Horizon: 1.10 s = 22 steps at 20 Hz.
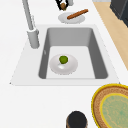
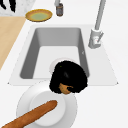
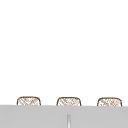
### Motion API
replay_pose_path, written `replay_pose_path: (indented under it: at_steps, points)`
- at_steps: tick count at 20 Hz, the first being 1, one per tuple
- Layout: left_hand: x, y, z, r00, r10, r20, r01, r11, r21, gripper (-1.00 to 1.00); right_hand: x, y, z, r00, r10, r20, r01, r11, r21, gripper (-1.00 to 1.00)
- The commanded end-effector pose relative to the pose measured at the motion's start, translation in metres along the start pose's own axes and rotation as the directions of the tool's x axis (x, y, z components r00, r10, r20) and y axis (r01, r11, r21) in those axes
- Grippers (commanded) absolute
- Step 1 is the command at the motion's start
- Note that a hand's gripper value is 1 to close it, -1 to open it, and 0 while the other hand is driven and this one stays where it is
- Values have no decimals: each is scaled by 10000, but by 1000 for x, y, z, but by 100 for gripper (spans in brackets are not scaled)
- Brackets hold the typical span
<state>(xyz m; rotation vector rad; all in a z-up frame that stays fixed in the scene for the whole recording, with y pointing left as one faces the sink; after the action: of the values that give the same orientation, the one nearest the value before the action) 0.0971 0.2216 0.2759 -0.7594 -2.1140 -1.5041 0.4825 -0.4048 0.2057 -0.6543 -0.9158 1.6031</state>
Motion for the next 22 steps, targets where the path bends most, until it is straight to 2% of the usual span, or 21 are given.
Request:
replay_pose_path:
  at_steps: [1,14,17,22]
  points:
    - [0,0,0,10000,0,0,0,10000,0,0,21,-6,3,9986,-356,-385,372,9985,393,100]
    - [0,0,0,10000,0,0,0,10000,0,0,107,-7,-2,9993,-290,-239,315,9930,1141,100]
    - [0,0,0,10000,0,0,0,10000,0,0,131,-6,-10,9998,-183,-92,193,9917,1269,100]
    - [0,0,0,10000,0,0,0,10000,0,0,169,1,-24,9995,-290,-78,298,9897,1400,100]
